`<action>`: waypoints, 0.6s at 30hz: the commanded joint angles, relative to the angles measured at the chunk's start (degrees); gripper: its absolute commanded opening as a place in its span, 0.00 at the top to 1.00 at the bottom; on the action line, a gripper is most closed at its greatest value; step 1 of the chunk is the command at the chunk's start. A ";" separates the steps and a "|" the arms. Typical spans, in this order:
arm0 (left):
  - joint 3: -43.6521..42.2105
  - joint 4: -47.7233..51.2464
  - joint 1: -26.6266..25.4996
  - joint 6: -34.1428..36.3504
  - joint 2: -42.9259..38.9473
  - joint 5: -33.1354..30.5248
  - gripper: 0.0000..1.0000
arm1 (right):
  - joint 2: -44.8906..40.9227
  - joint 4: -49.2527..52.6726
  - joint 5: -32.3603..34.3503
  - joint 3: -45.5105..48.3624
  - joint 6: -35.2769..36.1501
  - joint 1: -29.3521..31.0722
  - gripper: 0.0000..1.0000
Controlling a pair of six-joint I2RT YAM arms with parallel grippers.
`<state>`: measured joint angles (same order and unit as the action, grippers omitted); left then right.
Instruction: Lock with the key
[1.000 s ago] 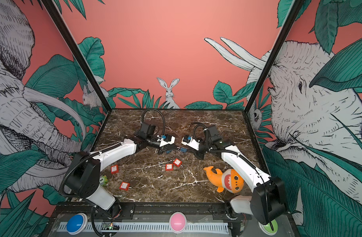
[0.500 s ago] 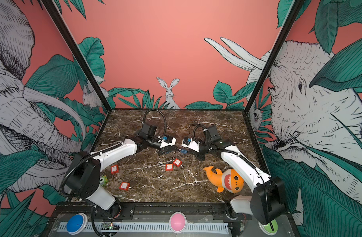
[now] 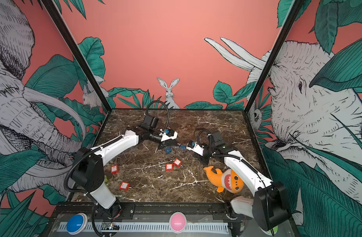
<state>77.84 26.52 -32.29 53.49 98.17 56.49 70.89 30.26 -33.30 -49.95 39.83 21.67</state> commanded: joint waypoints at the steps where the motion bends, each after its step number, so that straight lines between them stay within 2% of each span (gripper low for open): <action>1: 6.95 11.39 0.33 1.64 2.29 0.55 1.00 | -2.39 -1.98 -0.31 0.43 -2.81 -1.17 1.00; 3: 10.36 15.67 0.28 2.28 4.33 0.60 1.00 | -3.07 -2.70 -0.06 0.89 -3.79 -1.23 1.00; 7: 16.72 20.78 -0.70 -1.73 9.23 -3.71 1.00 | -4.83 -4.80 2.05 1.96 -6.38 -1.20 1.00; 11: 23.26 28.29 -2.25 0.10 15.10 -9.25 1.00 | -6.58 -3.64 2.49 2.14 -7.06 -1.20 1.00; 18: 34.09 36.54 -5.38 1.20 24.75 -17.66 1.00 | -11.01 -5.29 5.41 3.76 -12.96 -1.10 1.00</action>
<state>107.90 55.70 -36.49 53.19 122.19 42.19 61.49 26.68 -29.17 -47.11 30.17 20.62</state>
